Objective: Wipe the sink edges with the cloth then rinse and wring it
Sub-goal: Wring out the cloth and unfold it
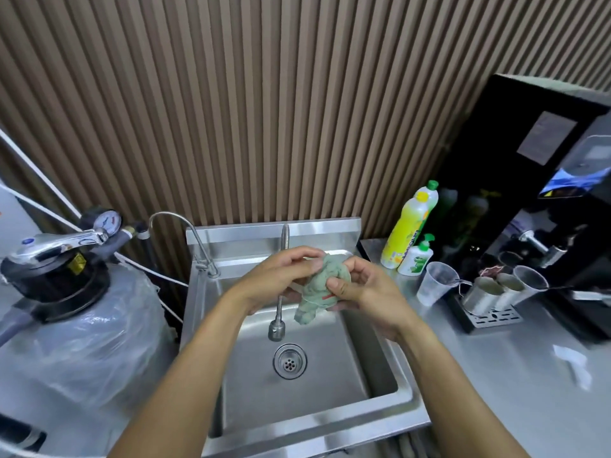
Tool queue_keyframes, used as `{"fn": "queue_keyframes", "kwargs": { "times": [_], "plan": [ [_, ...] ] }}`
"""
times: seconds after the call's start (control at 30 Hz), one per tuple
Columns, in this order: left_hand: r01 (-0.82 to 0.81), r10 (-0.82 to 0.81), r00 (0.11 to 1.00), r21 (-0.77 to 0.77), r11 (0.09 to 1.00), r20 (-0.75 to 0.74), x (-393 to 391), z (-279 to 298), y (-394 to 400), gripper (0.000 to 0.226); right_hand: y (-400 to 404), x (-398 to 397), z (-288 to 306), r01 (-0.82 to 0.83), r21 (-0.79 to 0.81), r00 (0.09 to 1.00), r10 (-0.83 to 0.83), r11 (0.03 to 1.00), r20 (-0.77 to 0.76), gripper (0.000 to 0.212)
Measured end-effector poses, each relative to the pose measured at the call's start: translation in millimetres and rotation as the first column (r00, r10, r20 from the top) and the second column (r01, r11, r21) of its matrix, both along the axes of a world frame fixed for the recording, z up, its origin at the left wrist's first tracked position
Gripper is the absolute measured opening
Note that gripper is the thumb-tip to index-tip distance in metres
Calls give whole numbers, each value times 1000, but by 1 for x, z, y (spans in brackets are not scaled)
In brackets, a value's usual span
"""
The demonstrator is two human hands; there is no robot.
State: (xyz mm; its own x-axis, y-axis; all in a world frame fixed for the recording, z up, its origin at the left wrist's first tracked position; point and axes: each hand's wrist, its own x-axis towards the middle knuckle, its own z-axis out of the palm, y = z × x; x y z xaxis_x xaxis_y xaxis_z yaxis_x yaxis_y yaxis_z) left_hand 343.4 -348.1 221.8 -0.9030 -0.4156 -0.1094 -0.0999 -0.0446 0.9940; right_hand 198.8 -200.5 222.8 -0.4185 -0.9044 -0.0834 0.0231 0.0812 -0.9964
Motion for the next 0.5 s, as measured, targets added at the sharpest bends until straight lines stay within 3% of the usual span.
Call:
{"fn": "queue_keyframes", "kwargs": {
  "times": [0.13, 0.2, 0.27, 0.37, 0.43, 0.5],
  "plan": [
    [-123, 113, 990, -119, 985, -90, -15, 19, 8, 5, 9, -22, 13, 74, -28, 993, -76, 997, -93, 14],
    [-99, 87, 991, -118, 988, -97, -25, 24, 14, 23, 12, -35, 16, 97, -38, 991, -100, 995, -86, 15],
    [-43, 33, 998, -209, 977, -49, -36, 25, 21, 37, 16, -46, 17, 22, -2, 997, -22, 1000, -68, 18],
    [-17, 5, 999, -359, 933, -34, -55, 18, 30, 19, 26, -63, 12, -17, 62, 998, 21, 998, -61, 32],
    [-126, 109, 992, -381, 916, -65, -67, 14, 39, 5, 35, -77, 5, 88, 85, 988, -76, 992, -138, 41],
    [-274, 264, 961, -407, 872, -81, -79, 10, 45, 11, 43, -94, 0, 220, 73, 967, -207, 973, -146, 45]
  ]
}}
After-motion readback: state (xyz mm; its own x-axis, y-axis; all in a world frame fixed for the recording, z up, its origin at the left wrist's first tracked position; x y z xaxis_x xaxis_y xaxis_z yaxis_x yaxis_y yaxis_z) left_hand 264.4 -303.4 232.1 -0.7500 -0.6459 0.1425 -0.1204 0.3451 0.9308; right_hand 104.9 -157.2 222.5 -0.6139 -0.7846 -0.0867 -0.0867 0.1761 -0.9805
